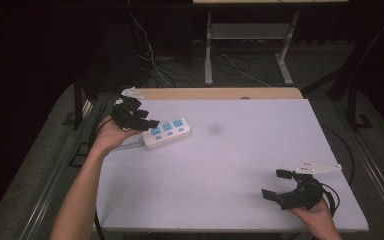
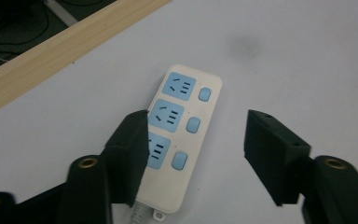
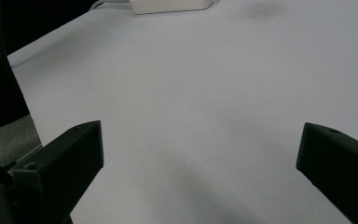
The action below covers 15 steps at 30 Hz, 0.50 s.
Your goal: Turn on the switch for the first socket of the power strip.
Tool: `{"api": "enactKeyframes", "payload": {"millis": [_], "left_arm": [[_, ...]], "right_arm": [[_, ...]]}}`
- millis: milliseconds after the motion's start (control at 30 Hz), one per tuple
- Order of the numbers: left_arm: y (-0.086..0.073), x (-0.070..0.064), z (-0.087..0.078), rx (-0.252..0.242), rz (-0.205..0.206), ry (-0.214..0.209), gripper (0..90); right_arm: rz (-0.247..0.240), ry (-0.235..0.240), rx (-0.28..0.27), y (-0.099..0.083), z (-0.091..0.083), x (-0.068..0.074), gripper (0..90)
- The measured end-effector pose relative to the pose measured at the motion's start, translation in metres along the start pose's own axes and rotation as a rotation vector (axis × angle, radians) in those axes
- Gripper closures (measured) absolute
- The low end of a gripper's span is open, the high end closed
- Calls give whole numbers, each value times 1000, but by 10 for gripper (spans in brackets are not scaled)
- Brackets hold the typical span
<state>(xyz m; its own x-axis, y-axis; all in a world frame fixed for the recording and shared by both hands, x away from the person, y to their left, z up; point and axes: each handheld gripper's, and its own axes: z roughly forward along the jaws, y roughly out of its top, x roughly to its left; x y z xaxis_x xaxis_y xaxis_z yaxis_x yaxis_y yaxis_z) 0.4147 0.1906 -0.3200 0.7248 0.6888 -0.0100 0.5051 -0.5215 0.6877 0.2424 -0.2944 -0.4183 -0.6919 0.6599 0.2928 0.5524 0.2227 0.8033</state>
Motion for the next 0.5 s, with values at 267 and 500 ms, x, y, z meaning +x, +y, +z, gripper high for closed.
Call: {"api": "enactKeyframes", "payload": {"millis": [267, 500], "left_arm": [[-2, 7, 11, 12, -13, -25, 642], [-6, 15, 22, 35, -22, -35, 771]], "right_arm": [[-2, -2, 2, 0, 0, 0, 1], [-5, -5, -9, 0, -1, 0, 1]]}}
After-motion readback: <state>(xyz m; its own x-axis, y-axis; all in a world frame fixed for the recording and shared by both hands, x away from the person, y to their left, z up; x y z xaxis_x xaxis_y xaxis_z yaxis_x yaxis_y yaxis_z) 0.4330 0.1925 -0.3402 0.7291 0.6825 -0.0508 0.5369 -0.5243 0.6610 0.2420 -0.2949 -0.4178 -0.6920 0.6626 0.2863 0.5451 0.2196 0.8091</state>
